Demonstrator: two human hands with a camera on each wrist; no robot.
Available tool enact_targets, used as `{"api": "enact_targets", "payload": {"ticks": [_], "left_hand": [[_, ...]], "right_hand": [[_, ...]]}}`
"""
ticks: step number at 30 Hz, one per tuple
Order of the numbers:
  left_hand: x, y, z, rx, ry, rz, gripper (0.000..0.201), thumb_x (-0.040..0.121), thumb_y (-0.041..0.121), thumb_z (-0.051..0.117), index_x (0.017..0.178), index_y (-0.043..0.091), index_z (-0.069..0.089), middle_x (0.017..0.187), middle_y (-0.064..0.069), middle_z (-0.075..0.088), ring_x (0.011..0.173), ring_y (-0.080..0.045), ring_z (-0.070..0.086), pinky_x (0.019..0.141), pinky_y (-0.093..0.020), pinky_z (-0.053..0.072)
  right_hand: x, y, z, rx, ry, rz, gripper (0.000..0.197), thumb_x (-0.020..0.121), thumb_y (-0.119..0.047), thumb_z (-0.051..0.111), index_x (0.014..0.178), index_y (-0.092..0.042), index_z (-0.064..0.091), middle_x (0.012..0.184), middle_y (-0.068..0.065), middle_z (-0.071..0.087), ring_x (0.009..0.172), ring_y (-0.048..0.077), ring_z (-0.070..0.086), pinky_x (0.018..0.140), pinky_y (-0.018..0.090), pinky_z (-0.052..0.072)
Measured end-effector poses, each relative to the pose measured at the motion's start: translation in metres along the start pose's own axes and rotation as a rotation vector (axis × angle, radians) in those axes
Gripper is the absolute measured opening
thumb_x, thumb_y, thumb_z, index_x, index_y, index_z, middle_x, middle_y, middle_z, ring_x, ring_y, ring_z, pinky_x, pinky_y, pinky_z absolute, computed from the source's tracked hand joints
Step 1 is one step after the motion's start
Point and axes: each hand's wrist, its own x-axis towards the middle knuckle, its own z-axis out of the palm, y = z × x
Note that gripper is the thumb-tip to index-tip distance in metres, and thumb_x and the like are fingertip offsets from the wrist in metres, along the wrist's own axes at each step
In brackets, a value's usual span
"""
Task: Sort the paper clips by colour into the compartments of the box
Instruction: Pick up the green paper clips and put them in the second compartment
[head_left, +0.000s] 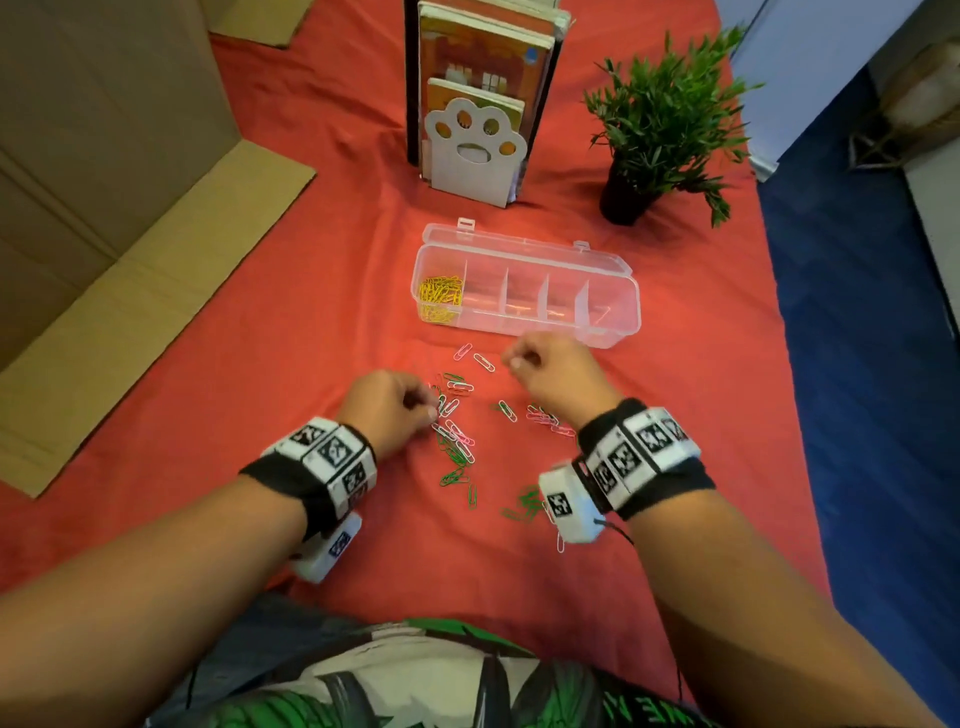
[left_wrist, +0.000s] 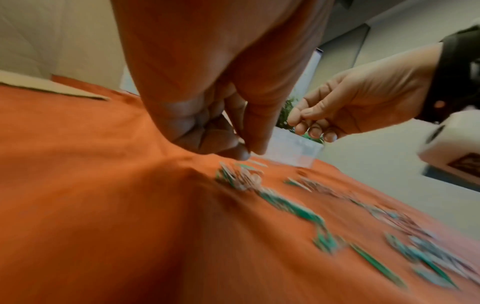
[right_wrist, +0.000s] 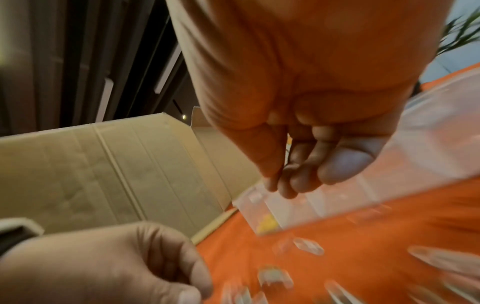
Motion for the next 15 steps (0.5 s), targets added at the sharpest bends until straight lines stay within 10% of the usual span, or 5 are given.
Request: {"api": "enact_targets", "payload": {"ticks": [9, 15], "left_hand": [[-0.043, -0.004, 0.050, 0.171, -0.145, 0.157, 0.025, 0.069, 0.025, 0.076, 0.092, 0.017, 0.069, 0.085, 0.000, 0.064, 0.075, -0.010, 0.054, 0.069, -0.020, 0.038], [-0.050, 0.004, 0.063, 0.241, -0.115, 0.192, 0.029, 0.067, 0.023, 0.076, 0.093, 0.018, 0.065, 0.081, 0.002, 0.063, 0.078, -0.017, 0.059, 0.069, -0.022, 0.039]], "right_hand": [[-0.099, 0.079, 0.054, -0.130, -0.189, 0.032, 0.026, 0.085, -0.003, 0.051, 0.105, -0.011, 0.066, 0.094, 0.006, 0.049, 0.087, 0.021, 0.053, 0.085, 0.029, 0.043], [-0.110, 0.090, 0.077, -0.231, -0.048, -0.053, 0.045, 0.073, -0.037, 0.068, 0.110, -0.015, 0.053, 0.105, 0.007, 0.048, 0.100, 0.026, 0.051, 0.089, 0.038, 0.046]]}}
